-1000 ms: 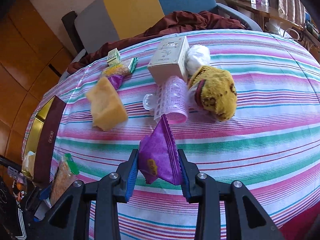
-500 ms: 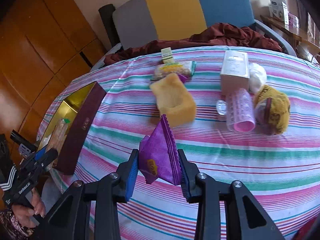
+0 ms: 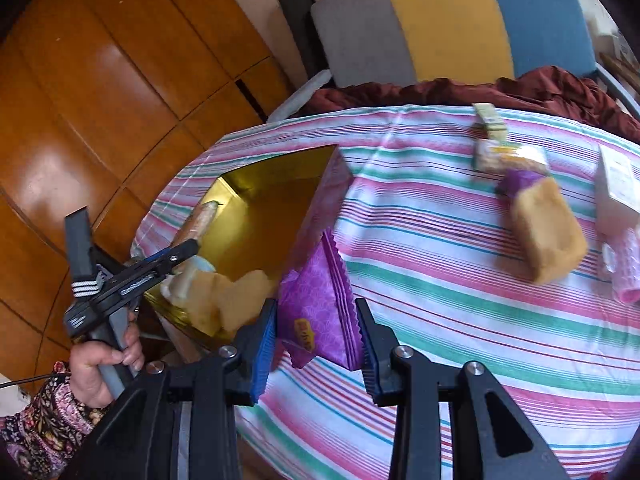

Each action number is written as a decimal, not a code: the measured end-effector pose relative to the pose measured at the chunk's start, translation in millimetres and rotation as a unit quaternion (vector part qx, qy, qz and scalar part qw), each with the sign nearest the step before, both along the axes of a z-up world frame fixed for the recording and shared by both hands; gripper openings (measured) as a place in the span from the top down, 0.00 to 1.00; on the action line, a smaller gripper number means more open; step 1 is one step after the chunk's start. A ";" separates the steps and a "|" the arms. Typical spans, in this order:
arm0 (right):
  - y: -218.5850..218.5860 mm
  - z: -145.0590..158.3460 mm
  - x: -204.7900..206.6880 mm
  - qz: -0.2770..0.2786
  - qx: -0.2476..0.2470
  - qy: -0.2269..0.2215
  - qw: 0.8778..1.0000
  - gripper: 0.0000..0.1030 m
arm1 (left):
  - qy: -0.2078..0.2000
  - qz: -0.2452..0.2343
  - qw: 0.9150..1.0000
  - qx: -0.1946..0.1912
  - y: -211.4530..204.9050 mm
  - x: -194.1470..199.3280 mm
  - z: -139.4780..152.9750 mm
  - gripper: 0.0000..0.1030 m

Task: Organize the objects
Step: 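Carry the cracker packet and purple bag toward the gold tray, then open both tools to drop the cracker packet and purple bag into the tray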

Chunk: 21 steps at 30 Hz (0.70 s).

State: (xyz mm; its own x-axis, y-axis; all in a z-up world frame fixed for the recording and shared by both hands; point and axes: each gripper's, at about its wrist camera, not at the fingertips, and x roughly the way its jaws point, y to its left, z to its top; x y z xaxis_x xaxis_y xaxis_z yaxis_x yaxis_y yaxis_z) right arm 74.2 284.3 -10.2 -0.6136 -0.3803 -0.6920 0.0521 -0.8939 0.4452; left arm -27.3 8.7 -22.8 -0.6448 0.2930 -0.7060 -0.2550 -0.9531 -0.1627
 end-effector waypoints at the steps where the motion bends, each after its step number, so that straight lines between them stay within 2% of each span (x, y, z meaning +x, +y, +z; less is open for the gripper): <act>1: -8.7 2.1 -4.1 0.008 -0.002 0.001 1.000 0.65 | -0.004 0.009 1.000 0.001 -7.3 -5.9 -1.3 0.53; 9: -76.7 2.3 -40.8 0.064 0.004 -0.011 0.998 0.65 | -0.038 0.047 0.998 -0.010 -40.0 -43.6 -16.0 0.53; 13: -98.0 -2.5 -53.3 0.079 0.001 -0.024 0.997 0.65 | -0.054 0.046 0.997 -0.027 -45.0 -54.9 -25.7 0.53; 18: -112.3 -7.3 -67.3 0.084 -0.004 -0.036 0.996 0.65 | -0.046 0.046 0.997 -0.027 -49.0 -56.0 -27.5 0.52; 21: -117.5 -10.9 -74.6 0.082 -0.003 -0.043 0.996 0.64 | -0.028 0.055 0.998 -0.005 -54.8 -45.4 -17.8 0.40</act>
